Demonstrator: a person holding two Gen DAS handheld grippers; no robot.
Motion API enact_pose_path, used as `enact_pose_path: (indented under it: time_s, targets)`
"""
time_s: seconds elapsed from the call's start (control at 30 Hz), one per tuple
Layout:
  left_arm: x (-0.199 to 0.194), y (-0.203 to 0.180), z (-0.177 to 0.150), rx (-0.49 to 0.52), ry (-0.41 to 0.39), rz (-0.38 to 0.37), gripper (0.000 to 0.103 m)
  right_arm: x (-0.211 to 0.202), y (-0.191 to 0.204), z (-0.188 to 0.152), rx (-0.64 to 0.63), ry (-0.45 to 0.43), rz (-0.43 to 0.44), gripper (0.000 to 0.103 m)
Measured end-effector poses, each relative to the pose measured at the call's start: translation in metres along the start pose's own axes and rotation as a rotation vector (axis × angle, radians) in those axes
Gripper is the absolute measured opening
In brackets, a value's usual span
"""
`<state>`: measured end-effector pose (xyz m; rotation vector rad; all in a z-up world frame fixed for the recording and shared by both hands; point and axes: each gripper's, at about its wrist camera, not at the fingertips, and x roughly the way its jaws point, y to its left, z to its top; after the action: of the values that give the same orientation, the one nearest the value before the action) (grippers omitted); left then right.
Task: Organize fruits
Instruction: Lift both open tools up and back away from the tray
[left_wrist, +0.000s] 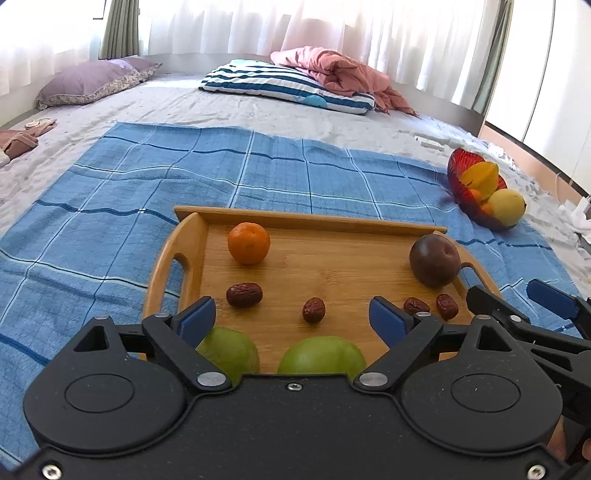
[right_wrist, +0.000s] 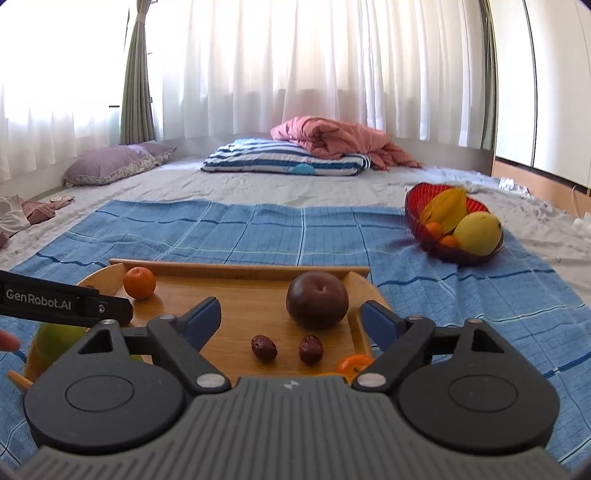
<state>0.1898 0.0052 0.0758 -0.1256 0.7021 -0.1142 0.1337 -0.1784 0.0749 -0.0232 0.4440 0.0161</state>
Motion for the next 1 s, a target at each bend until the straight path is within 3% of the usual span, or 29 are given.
enact_pose_path:
  time_s: [0.2, 1.0]
  targets:
    - [-0.019, 0.002, -0.009, 0.011, -0.025, -0.009, 0.095, -0.014, -0.002, -0.002, 0.007, -0.019, 0.014, 0.103]
    - [-0.055, -0.005, -0.053, 0.060, -0.082, 0.015, 0.100, -0.052, 0.004, -0.029, -0.012, -0.054, 0.037, 0.103]
